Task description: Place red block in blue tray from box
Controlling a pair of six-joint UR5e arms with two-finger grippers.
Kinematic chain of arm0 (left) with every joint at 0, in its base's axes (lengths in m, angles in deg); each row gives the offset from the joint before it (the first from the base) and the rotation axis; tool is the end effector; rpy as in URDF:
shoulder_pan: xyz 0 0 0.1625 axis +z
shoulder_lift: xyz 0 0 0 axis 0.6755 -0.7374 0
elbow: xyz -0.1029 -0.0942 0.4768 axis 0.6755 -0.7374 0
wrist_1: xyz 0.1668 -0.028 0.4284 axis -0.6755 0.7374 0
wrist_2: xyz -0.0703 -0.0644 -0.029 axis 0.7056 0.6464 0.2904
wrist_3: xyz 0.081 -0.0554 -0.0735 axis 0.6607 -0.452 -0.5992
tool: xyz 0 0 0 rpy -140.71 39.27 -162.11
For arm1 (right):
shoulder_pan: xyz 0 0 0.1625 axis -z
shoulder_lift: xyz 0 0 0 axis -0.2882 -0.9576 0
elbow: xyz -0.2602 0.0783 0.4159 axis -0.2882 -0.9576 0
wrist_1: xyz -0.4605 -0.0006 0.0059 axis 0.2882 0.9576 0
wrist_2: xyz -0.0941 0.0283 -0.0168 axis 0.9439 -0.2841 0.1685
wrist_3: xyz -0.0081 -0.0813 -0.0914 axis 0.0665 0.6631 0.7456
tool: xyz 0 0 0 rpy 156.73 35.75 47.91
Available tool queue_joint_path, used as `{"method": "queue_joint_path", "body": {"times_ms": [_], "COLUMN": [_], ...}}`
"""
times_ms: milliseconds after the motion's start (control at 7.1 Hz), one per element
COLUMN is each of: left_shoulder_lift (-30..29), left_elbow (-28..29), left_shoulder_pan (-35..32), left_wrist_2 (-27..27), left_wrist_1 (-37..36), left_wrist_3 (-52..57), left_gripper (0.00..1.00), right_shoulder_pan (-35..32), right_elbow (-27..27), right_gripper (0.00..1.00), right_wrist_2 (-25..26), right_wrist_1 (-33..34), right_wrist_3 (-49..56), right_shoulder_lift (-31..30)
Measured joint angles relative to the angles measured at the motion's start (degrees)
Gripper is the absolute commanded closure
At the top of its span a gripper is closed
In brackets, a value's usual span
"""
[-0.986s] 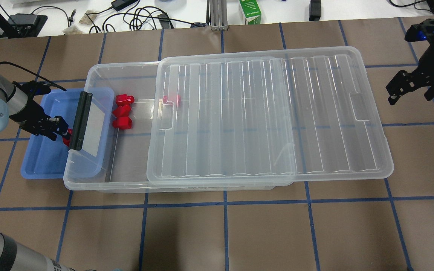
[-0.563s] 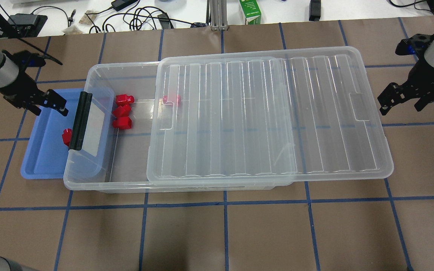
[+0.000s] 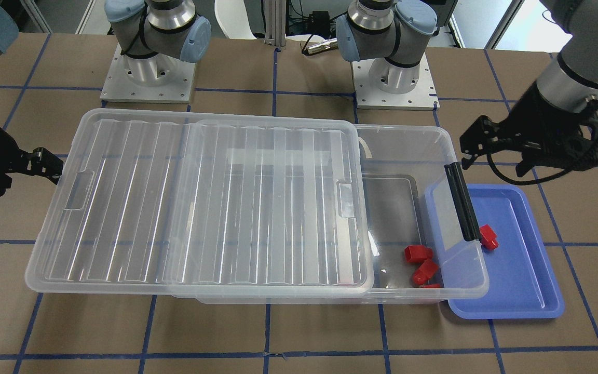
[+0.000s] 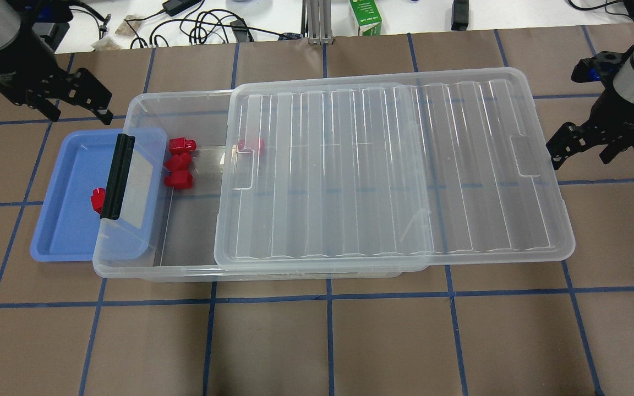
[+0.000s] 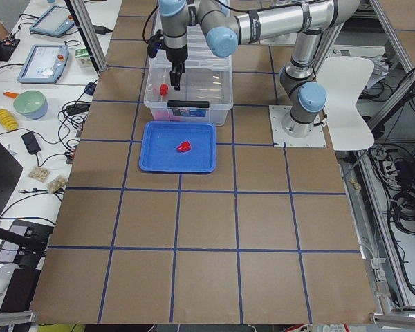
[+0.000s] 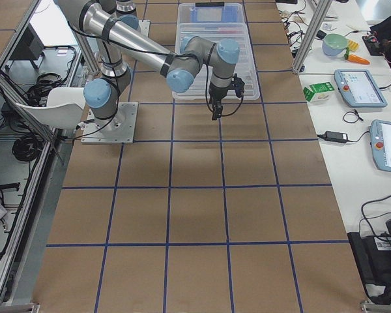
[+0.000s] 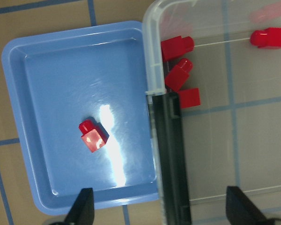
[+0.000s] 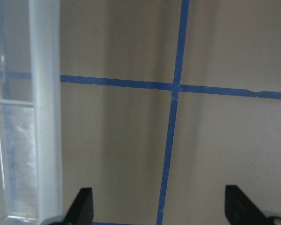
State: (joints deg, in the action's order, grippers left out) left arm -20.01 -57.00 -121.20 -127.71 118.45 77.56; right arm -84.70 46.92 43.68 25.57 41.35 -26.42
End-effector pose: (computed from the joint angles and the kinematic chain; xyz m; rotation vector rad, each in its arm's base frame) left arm -0.0203 -0.5910 0.5331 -0.1982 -3.1234 0.0452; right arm -0.0933 -0.5693 0.3769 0.1444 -3.1237 -0.1470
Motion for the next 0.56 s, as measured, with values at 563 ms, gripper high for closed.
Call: {"method": "queue_joint_path", "body": {"times_ms": [563], "left_shoulder_lift": [2.19], "left_elbow": [-0.15], "left_shoulder_pan": [-8.92], "left_wrist_2": [-1.20], "left_wrist_1": [-0.04], "left_wrist_3": [-9.54], "left_gripper": [0.00], "right_shoulder_pan": [-2.16], "right_elbow": [0.08], "right_gripper": [0.00], "right_wrist_2": [-1.10], "right_wrist_1": [-0.15], "right_wrist_3": [-2.86], "right_shoulder_lift": [0.15]}}
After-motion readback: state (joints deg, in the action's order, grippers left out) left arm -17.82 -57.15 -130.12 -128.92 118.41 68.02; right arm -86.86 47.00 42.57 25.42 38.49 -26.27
